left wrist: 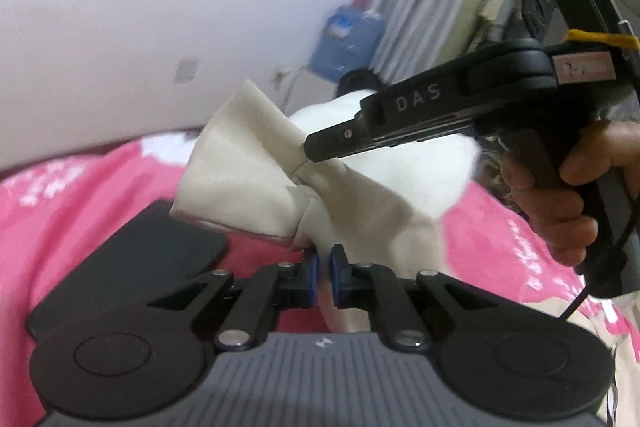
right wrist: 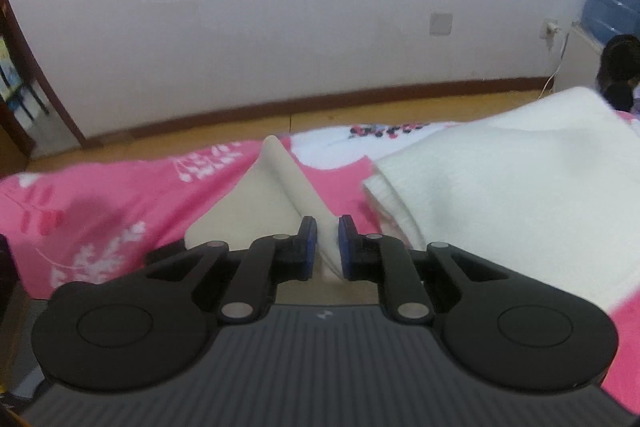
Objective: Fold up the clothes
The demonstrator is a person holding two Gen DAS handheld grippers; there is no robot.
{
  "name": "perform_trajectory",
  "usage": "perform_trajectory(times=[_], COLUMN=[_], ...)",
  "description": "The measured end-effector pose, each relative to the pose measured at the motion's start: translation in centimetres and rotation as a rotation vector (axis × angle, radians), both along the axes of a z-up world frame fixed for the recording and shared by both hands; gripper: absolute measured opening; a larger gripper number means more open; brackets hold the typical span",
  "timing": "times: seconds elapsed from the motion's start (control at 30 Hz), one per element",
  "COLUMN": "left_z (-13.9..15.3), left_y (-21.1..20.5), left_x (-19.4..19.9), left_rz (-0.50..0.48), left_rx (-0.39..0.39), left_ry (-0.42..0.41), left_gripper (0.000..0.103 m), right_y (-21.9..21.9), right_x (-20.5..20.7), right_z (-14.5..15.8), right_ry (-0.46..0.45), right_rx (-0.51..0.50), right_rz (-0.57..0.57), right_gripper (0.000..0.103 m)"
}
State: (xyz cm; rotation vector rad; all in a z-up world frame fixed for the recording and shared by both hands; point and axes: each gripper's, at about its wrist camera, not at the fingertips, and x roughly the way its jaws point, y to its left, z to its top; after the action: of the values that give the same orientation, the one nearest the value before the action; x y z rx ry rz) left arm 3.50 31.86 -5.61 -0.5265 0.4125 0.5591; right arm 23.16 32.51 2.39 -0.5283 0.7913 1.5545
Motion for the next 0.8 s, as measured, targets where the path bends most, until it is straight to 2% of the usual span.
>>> perform_trajectory(times=[0.2, 0.33, 0.63, 0.8], left_z=[2.9, 4.6, 7.2, 7.1], left_y=[-3.8, -6.2, -13.2, -17.5], left_x=[-0.2, 0.0, -0.1, -0.1], left_rz=[-0.136, -0.229, -0.479, -0.654], left_rx=[0.123, 0.164, 0.263, 0.329], left_ry=[-0.077, -0.120, -0.173, -0.155], left_gripper=[0.008, 0.008, 0.008, 0.008], right_y=[-6.9, -12.1, -23.9, -31.4], right_x=[1.2, 1.6, 0.8, -0.1], right_z=[4.6, 7.1, 9.2, 8.5], right_ry=[0.018, 0.009, 0.056, 0.114], right_rx=[0.085, 0.129, 0.219, 0.233], right_rz=[-0.104, -0.195, -0.418, -0.558], right_gripper=[0.011, 0.010, 0.010, 0.009])
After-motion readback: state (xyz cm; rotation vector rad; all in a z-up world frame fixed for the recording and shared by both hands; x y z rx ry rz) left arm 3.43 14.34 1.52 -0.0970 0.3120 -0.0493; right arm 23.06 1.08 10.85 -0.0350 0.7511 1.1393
